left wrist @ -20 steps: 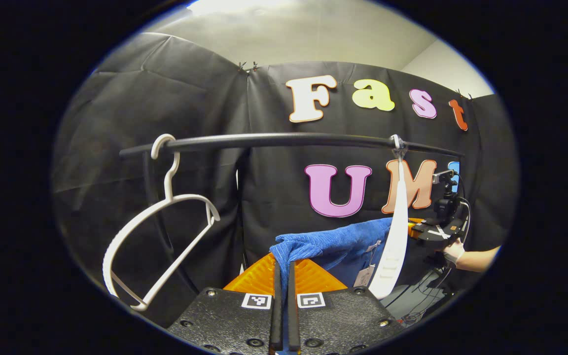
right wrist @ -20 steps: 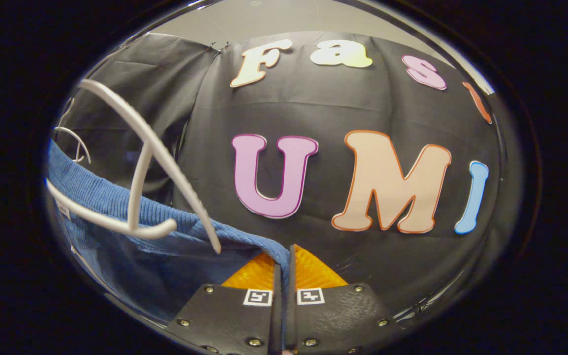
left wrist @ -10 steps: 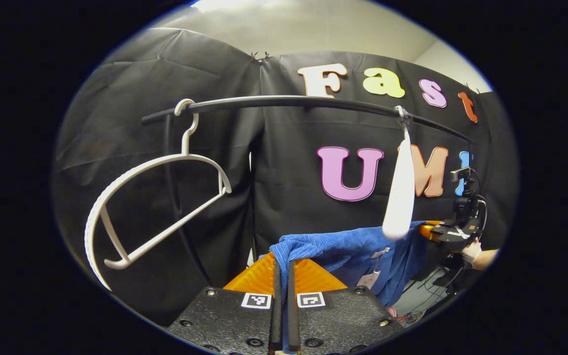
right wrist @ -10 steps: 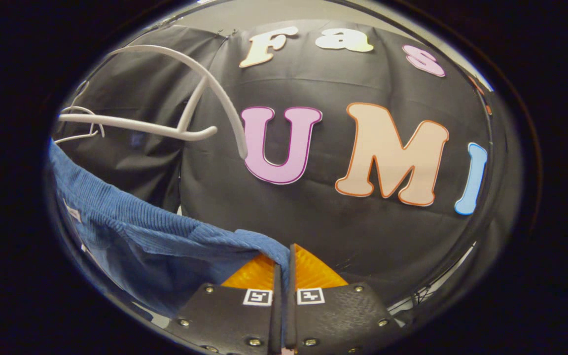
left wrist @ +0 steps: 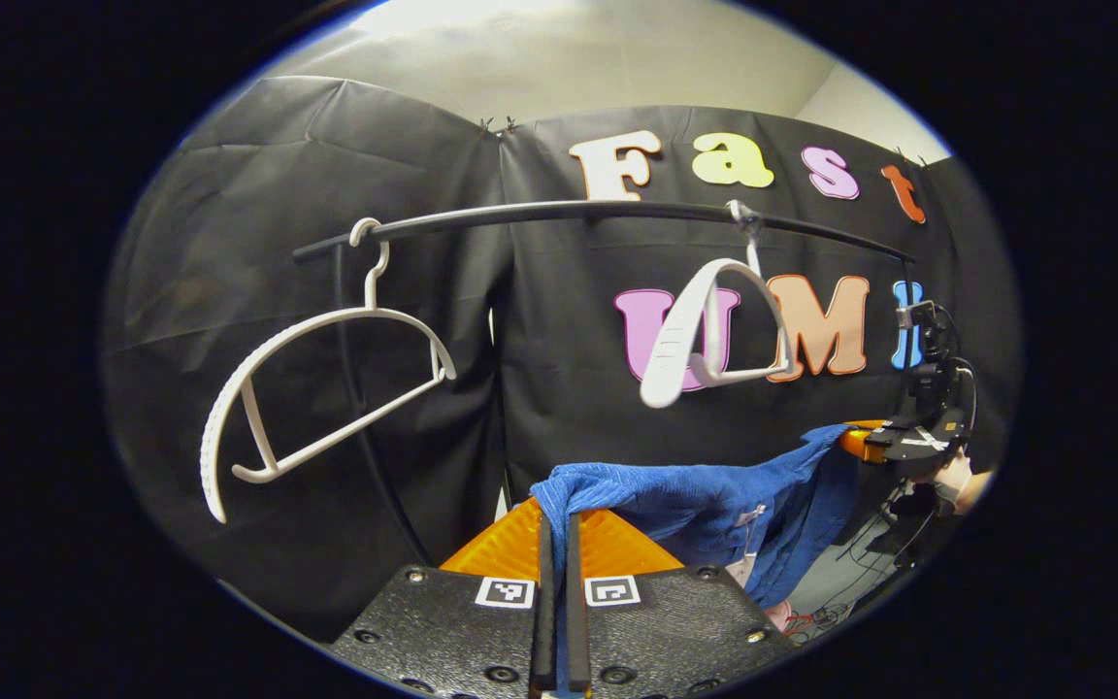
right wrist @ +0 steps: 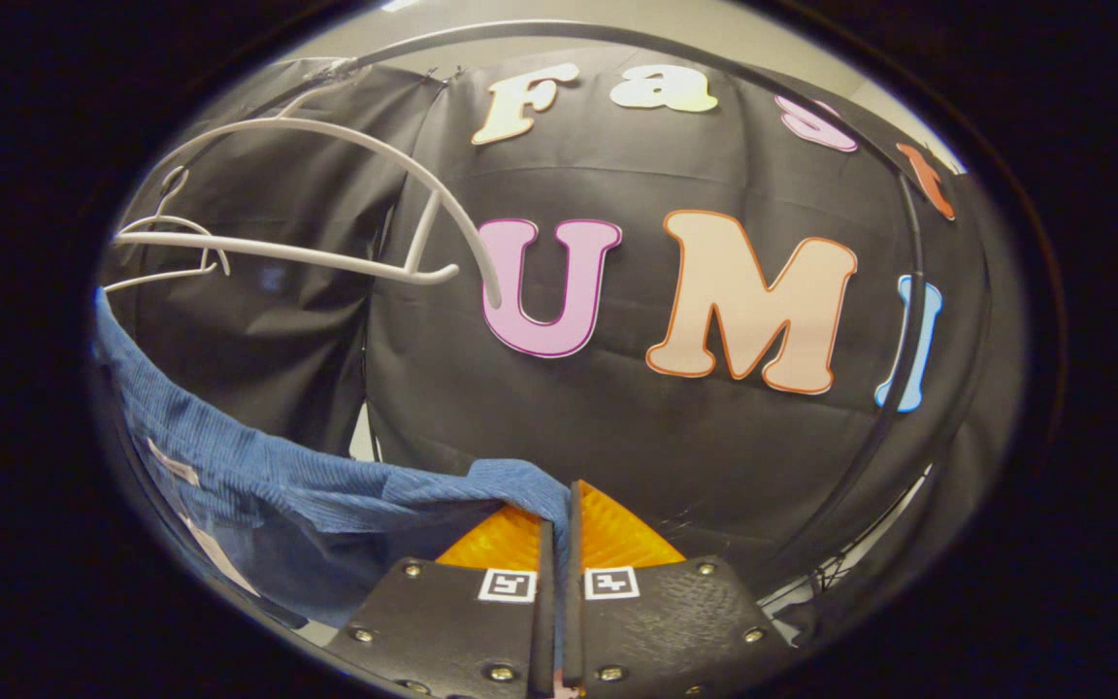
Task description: Grasp the clothes on the hanger with both hands and then place them into the laundry hamper below.
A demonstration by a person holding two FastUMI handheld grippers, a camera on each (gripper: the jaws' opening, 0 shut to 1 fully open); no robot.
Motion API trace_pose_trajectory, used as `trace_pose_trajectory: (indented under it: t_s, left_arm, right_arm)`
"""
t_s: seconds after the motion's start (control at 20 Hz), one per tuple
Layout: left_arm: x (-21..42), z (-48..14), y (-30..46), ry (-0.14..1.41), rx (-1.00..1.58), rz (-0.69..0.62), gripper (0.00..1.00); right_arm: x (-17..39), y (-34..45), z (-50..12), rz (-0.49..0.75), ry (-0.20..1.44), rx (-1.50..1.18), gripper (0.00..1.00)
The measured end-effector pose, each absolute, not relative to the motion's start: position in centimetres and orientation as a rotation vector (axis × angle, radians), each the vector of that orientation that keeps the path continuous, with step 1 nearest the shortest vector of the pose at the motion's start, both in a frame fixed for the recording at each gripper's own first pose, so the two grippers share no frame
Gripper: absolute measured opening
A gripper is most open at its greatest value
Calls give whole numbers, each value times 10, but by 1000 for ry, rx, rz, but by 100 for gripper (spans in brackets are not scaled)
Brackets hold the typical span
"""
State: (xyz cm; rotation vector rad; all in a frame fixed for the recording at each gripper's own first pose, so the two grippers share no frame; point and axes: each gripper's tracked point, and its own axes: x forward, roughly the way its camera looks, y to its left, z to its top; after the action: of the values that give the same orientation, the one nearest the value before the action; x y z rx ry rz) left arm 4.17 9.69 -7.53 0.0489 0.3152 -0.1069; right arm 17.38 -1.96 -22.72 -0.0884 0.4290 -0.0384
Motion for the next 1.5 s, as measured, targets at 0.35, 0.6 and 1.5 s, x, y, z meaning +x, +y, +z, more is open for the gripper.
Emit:
trace_pose_trajectory:
  t_s: [0.35, 0.6, 1.5]
  left_arm:
    - [34, -66, 64, 293, 46, -190, 5]
    - [32, -53, 12, 247, 26, -303, 5]
    - [73, -120, -151, 352, -149, -568, 5]
  right_arm:
    - [154, -10, -194, -26, 382, -77, 4]
    - [148, -5, -162, -19, 334, -82, 4]
    - [90, -21, -174, -91, 379, 23, 4]
